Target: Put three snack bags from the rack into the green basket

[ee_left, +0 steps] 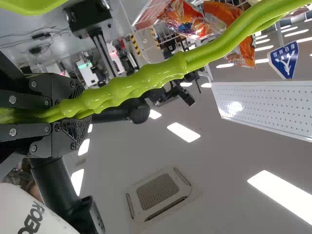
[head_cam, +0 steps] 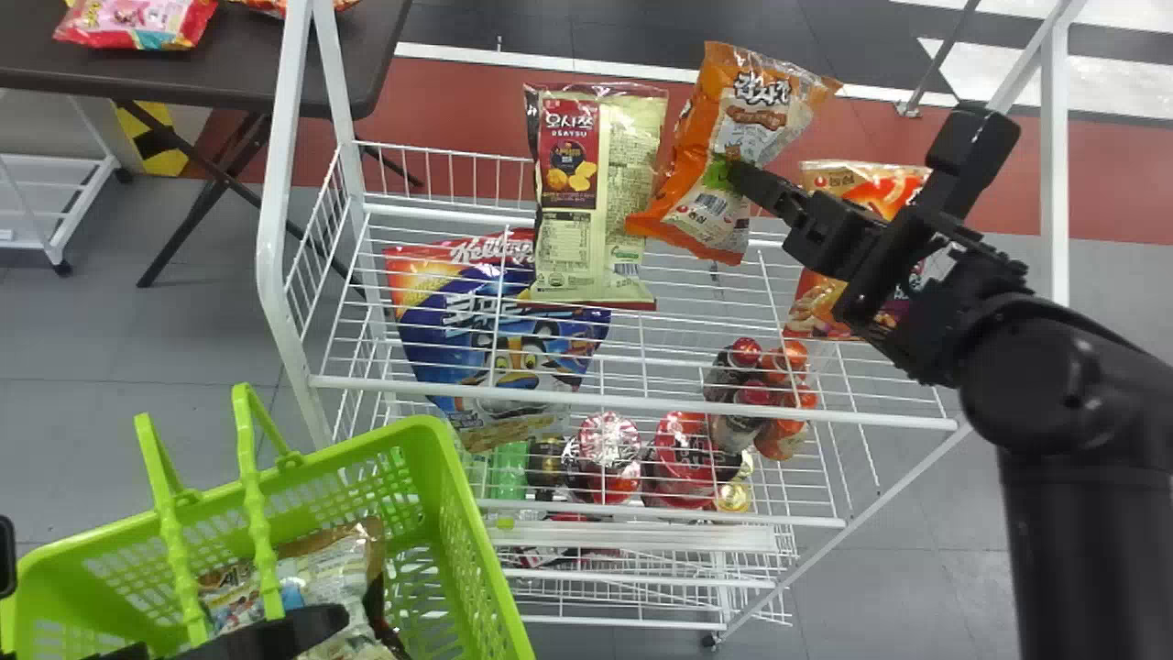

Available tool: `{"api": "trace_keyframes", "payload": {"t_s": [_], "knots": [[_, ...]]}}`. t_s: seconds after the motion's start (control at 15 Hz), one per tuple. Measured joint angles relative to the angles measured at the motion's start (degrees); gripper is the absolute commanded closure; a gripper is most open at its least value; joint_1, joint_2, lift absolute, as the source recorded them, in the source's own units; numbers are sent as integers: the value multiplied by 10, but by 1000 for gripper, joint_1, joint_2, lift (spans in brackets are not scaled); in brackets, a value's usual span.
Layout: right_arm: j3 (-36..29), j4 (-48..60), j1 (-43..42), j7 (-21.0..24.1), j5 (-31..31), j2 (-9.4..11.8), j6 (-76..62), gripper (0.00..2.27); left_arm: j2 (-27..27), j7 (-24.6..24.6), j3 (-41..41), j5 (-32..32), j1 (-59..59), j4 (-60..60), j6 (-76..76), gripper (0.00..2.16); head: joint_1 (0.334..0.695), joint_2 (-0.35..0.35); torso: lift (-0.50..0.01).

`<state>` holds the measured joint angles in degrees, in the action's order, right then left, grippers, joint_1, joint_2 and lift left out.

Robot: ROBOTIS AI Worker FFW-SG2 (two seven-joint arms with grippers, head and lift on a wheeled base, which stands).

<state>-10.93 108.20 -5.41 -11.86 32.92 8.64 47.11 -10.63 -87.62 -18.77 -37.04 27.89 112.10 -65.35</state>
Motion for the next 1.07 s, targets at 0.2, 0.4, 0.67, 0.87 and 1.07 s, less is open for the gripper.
{"api": "trace_keyframes", "payload": {"t_s": [0.2, 0.4, 0.67, 0.87, 1.07], "knots": [[-5, 102, 42, 10, 55, -1, 94, 2250, 0, 1, 0, -2, 0, 0, 0, 2148, 695, -71, 0], [4, 152, 73, 8, 102, -3, 155, 2250, 0, 6, 2, -2, -2, 0, 1, 2148, 695, -3, 0], [40, 174, 106, 1, 141, -6, 183, 2250, 3, 17, 6, 1, -2, -2, 3, 2148, 695, 68, 0], [68, 190, 110, 3, 148, -7, 219, 2250, 6, 21, 12, 7, -3, -3, 4, 2148, 695, 125, 0], [112, 196, 108, 3, 140, -9, 245, 2250, 10, 30, 16, 8, -5, -1, 5, 2148, 695, 189, 0]]}}
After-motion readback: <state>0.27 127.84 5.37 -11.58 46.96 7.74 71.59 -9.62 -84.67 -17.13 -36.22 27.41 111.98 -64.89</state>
